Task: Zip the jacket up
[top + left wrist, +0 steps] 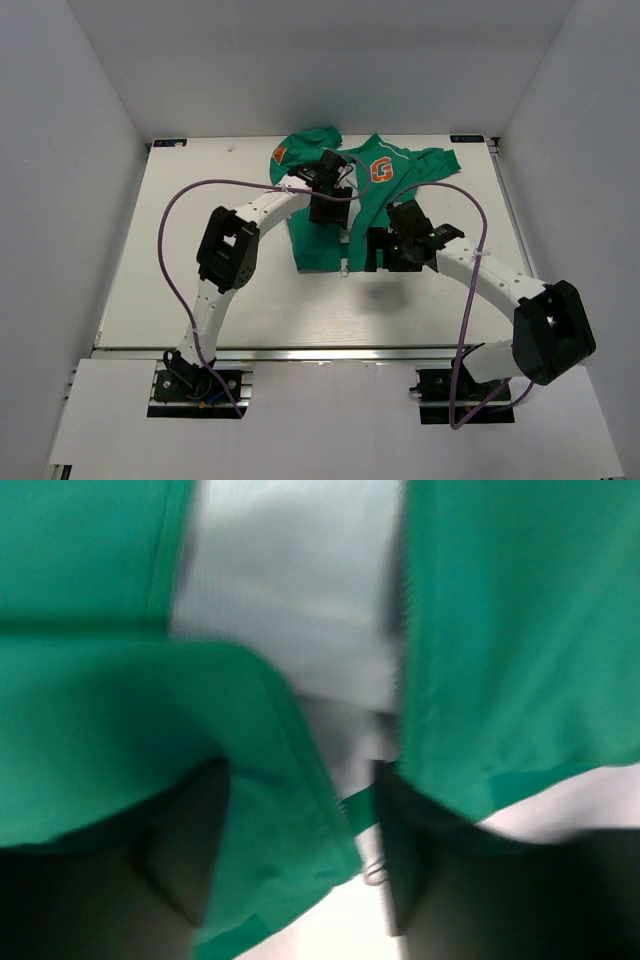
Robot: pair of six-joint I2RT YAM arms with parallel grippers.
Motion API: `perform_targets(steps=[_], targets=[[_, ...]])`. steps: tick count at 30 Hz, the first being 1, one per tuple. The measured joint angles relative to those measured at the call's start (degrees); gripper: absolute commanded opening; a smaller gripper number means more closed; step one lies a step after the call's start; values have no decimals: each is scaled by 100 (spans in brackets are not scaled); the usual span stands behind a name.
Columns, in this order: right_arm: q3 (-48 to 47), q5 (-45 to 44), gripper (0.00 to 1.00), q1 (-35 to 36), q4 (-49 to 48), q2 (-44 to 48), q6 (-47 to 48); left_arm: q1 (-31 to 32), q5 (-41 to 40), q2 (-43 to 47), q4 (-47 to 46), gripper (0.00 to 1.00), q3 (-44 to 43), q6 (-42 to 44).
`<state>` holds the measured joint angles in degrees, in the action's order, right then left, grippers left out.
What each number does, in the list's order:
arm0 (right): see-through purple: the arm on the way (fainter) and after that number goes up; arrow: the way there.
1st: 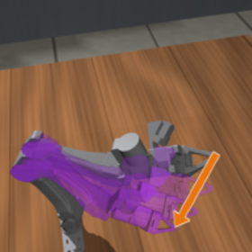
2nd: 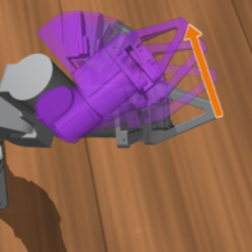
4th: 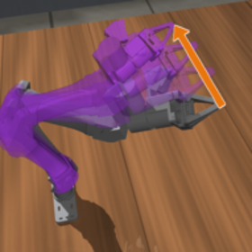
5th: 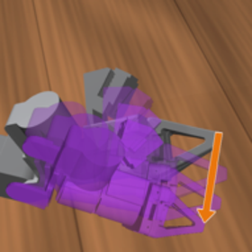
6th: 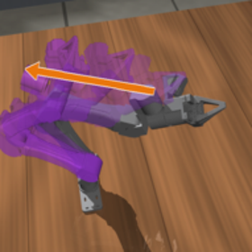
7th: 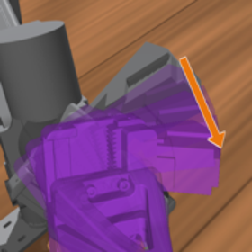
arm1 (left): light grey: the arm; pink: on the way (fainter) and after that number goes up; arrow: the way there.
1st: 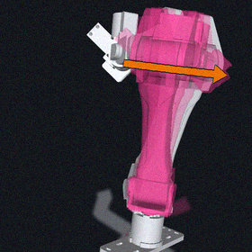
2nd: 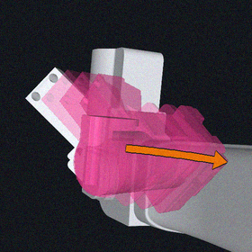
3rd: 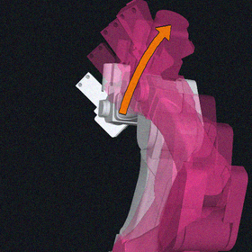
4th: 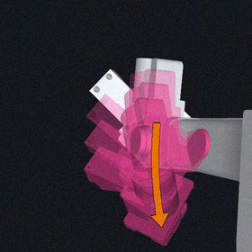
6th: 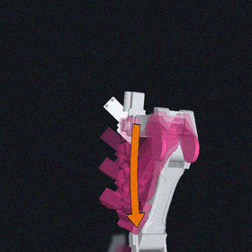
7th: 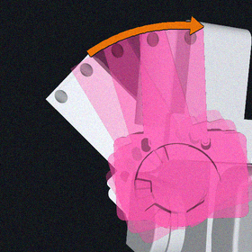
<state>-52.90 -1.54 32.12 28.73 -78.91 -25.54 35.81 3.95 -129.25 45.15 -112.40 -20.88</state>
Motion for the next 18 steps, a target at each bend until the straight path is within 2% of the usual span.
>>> perform_targets(steps=[2,5,9,15,18], targets=[[-2,2,89,-13,-9,-28,2,0,33,-79,98,97,74,-4],[-28,0,89,-20,-15,-151,28,-7,66,181,68,98,577,-2],[-238,26,88,-24,-26,-487,90,-7,55,986,22,98,1394,-24],[-612,46,88,-11,-76,-1084,197,-7,-448,2793,-214,98,2122,-555],[-767,46,85,4,-164,-1403,201,-48,-817,3707,-546,98,2929,-990]])
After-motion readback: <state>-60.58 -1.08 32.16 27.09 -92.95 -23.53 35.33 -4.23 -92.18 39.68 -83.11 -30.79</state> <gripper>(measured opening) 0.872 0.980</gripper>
